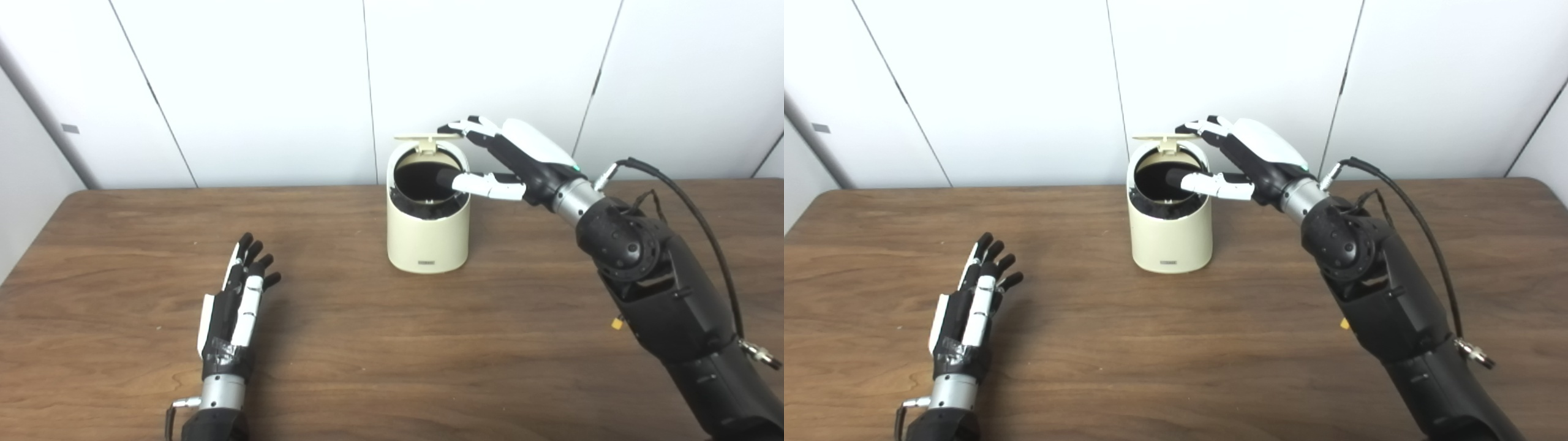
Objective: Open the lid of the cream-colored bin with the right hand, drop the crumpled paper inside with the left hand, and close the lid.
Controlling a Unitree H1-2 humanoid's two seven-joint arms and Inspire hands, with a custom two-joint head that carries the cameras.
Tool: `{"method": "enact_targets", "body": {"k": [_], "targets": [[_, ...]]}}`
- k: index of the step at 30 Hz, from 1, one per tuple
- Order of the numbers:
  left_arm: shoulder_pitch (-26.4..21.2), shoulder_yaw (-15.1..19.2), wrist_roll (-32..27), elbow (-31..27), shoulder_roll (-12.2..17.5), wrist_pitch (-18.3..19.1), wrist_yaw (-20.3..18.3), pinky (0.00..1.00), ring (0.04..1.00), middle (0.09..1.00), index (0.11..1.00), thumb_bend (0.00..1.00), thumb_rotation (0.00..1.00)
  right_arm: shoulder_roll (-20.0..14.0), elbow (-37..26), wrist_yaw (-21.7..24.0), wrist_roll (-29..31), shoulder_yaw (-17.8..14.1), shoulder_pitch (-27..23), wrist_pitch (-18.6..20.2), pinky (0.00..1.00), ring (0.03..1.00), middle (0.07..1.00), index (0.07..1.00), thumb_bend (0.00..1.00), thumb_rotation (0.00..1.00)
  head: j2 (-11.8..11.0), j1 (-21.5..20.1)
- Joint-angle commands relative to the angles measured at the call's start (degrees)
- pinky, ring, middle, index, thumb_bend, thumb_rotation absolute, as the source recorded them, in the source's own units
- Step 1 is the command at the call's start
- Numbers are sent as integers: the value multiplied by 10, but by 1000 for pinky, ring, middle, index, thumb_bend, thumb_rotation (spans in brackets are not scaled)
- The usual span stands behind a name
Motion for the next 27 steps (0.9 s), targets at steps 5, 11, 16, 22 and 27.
{"method": "enact_targets", "body": {"k": [5, 11, 16, 22, 27], "targets": [[14, -9, -17, 56, -25, -20, -2, 867, 926, 965, 998, 478, 742, -16, -36, 15, -27, 14, -3, -13, 940, 1000, 923, 891, 579, 923, 5, 1], [16, -11, -14, 50, -26, -15, -1, 864, 922, 959, 999, 478, 743, -16, -47, 26, -42, 23, 5, -18, 973, 1000, 922, 894, 570, 887, 11, 4], [16, -13, -14, 46, -26, -6, -3, 865, 931, 966, 1000, 484, 750, -17, -51, 38, -47, 31, 11, -22, 979, 1000, 918, 890, 570, 877, 13, 8], [19, -20, 6, 36, -23, 15, 3, 903, 938, 969, 1000, 487, 787, -18, -55, 43, -59, 41, 19, -26, 959, 1000, 922, 889, 587, 919, 16, 9], [20, -29, 23, 27, -18, 33, 3, 984, 969, 988, 1000, 473, 834, -16, -51, 41, -70, 46, 22, -30, 978, 1000, 920, 890, 585, 941, 18, 13]]}}
